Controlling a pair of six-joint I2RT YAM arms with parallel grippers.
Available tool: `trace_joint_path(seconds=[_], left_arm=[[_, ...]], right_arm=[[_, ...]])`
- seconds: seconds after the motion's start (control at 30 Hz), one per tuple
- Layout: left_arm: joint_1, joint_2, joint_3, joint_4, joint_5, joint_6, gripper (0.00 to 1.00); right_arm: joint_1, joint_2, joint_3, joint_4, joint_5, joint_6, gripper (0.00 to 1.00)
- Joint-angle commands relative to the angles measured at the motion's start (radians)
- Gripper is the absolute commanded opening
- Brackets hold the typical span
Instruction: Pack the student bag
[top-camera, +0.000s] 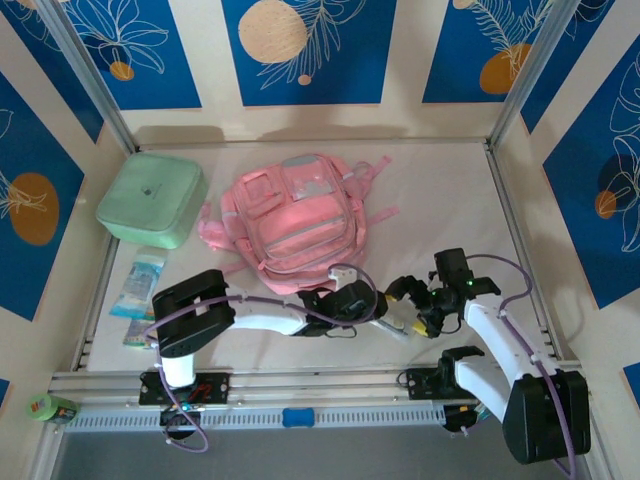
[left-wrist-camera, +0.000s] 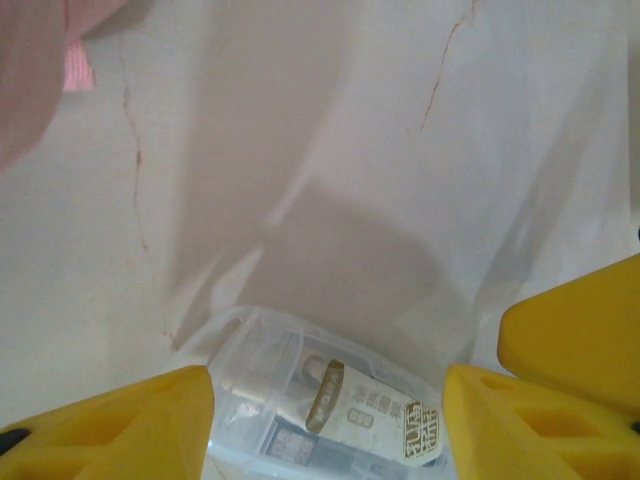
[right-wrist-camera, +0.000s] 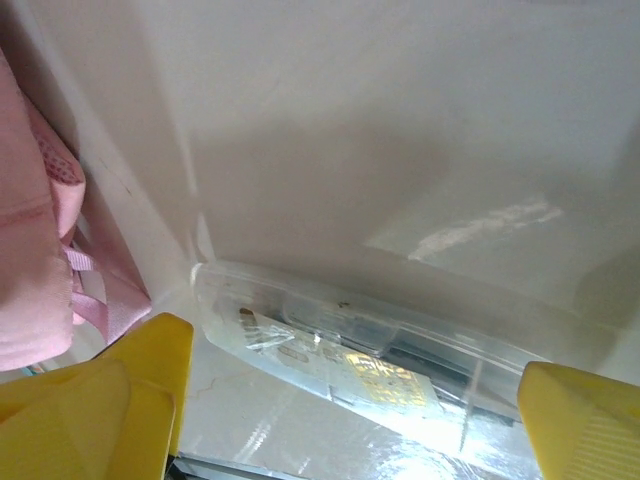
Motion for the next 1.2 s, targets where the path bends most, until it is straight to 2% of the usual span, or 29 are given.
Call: trace_joint_path(seconds=[0.0,0.1,0.17,0.3,0.4,0.53,0.67,0.8,0.93,1.07,1.17], left_arm=[[0.060,0.003,-0.007,0.108,-0.085,0.033,0.55],[0.070,-0.077,-0.057,0.060,-0.183,0.061,0.54],[0.090,-0.127,-0.081,0.035,-0.208,0.084,0.53],[0.098,-0.221,-0.116,-0.022,-0.247,0.135,0.52],[0.096,-0.262,-0.136,-0.075,-0.227,0.164,0.52],[0.097,-0.339,-0.198,-0.127,-0.201,0.163,0.53],[0.097,-0.427,-0.259,-0.153,-0.173,0.169,0.57],[0.096,-0.487,-0.270,-0.227,-0.151,0.203,0.61],[0.102,-0.527,-0.291,-0.241,-0.138,0.217,0.63],[0.108,-0.568,-0.316,-0.286,-0.185,0.209,0.65],[0.134,-0.613,-0.338,-0.316,-0.189,0.209,0.66]], right_arm=[[0.074,-0.020,-0.028,-0.021,-0.120,0.046,0.99],[0.163,-0.034,-0.047,0.038,-0.117,0.120,0.99],[0.166,-0.025,-0.028,0.016,-0.097,0.103,0.99],[0.072,-0.023,0.060,-0.080,-0.051,-0.006,0.99],[-0.016,-0.007,0.101,-0.125,-0.020,-0.070,0.99],[-0.018,0.015,0.129,-0.181,0.066,-0.098,0.99],[0.047,0.038,0.062,-0.130,0.028,-0.033,0.99],[0.143,0.065,0.066,-0.132,0.085,0.023,0.99],[0.224,0.078,0.056,-0.092,0.075,0.100,0.99],[0.350,0.081,0.044,0.017,0.074,0.212,0.99],[0.434,0.140,0.067,0.074,0.073,0.260,0.99]])
